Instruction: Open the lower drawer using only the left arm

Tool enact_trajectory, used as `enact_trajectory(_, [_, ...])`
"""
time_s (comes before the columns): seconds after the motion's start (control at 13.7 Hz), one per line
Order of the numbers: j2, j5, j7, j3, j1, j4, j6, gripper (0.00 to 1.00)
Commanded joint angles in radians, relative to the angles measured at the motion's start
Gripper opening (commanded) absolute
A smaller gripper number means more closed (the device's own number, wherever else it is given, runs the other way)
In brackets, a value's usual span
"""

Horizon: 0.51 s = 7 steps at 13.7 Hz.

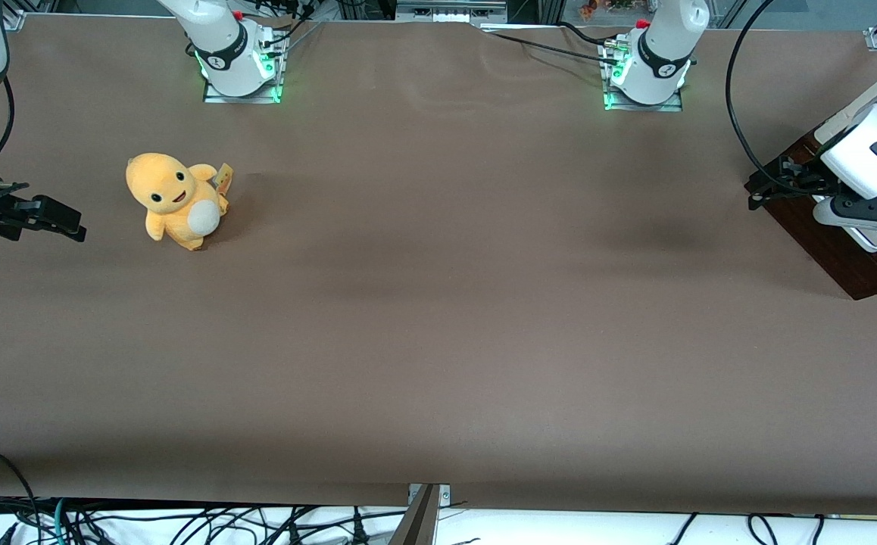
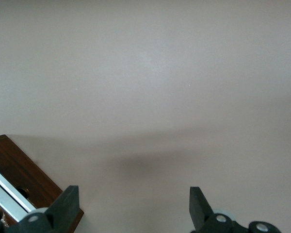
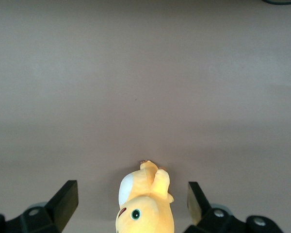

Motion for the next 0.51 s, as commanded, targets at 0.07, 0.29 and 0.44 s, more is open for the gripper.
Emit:
enact_trajectory(0.07, [0.022,-0.024,-0.006,-0.002,0.002,0.034,-0.025,1.0])
enact_trajectory(0.29, [0.022,-0.022,-0.003,0.0,0.002,0.032,-0.026,1.0])
enact_trajectory(0.44, [0.023,-0.014,-0.002,-0.002,0.002,0.032,-0.028,1.0])
